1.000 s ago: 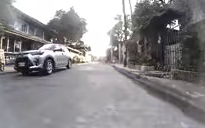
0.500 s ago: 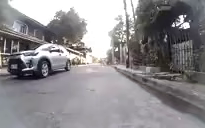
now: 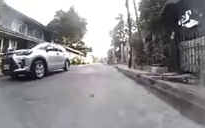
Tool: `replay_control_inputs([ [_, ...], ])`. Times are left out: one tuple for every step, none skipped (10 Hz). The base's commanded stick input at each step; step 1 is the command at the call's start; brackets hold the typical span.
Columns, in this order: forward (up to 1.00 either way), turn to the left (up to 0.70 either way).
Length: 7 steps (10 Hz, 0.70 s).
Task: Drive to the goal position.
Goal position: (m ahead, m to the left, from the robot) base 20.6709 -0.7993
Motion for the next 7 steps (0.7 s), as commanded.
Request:
replay_control_inputs([
  [1.0,0.0],
  [1.0,0.0],
  [1.0,0.0],
  [1.0,0.0],
  [1.0,0.0],
  [1.0,0.0],
  [1.0,0.0],
])
